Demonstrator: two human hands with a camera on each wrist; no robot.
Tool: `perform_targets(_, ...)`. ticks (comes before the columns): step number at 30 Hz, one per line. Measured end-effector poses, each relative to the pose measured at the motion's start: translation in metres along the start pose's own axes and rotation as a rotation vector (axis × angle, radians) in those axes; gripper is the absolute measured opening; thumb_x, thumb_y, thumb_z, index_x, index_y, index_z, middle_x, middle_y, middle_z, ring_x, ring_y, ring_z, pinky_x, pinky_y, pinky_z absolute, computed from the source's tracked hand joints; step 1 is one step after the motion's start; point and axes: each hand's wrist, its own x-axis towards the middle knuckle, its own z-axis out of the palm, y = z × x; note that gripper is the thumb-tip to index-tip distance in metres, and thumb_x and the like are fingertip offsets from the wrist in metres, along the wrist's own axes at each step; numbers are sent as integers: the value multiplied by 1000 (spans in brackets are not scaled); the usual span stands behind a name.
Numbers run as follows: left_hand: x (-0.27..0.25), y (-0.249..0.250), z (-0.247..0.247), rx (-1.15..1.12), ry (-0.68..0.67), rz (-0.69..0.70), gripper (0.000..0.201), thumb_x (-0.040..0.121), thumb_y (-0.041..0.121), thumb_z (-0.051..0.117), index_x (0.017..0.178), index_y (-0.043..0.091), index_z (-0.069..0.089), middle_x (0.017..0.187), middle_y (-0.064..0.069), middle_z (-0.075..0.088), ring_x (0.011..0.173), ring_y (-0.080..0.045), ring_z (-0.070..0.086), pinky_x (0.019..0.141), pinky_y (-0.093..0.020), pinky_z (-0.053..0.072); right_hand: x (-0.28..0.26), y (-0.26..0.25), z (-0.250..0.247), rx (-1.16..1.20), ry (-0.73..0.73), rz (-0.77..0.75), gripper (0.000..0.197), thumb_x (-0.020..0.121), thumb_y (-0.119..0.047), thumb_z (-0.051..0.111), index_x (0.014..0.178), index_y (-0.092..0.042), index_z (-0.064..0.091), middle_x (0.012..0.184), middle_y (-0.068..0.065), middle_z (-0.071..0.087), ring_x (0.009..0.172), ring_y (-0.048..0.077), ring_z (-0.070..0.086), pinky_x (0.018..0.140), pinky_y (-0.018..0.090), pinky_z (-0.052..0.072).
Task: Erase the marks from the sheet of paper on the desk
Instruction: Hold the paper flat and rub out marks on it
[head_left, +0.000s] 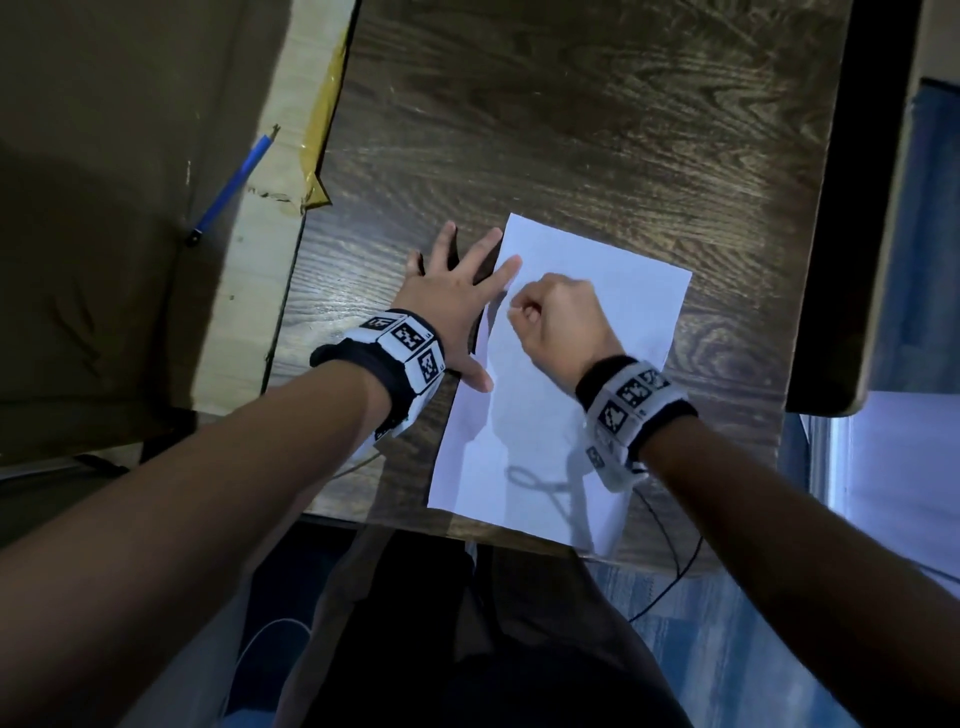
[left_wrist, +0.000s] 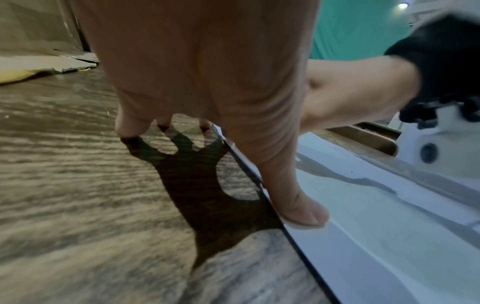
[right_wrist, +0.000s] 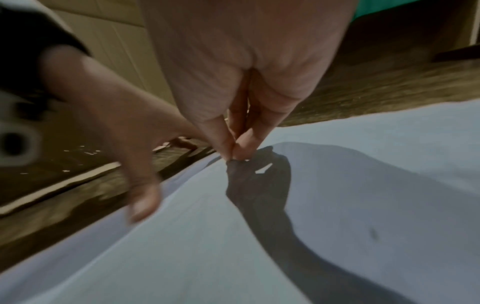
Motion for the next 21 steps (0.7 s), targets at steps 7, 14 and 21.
perform_targets(7,0,6,-3,24,-25,-11,148,47,77,81,157,34,-8,164,4,-12,147,-49,-6,108,-69,27,7,-7,-16,-102,-118,-72,19,90,-15,53,83,-10,70,80,4,58,76,24,58,69,30,46)
perform_targets(14,1,6,-4,43,-26,-20,150,44,80,80,157,32,-6,164,3,-12,147,-50,-3,107,-70,28,-28,-7,-2,-98,-140,-77,21,91,-14,50,86,-7,69,86,11,61,75,32,60,68,38,50)
perform_targets(21,1,6,-5,31,-48,-7,150,47,80,79,157,32,-11,163,4,-15,147,-50,-7,109,-70,25,21,-7,-18,-150,-27,14,21,93,-14,50,89,-8,70,92,11,63,80,29,60,67,32,47)
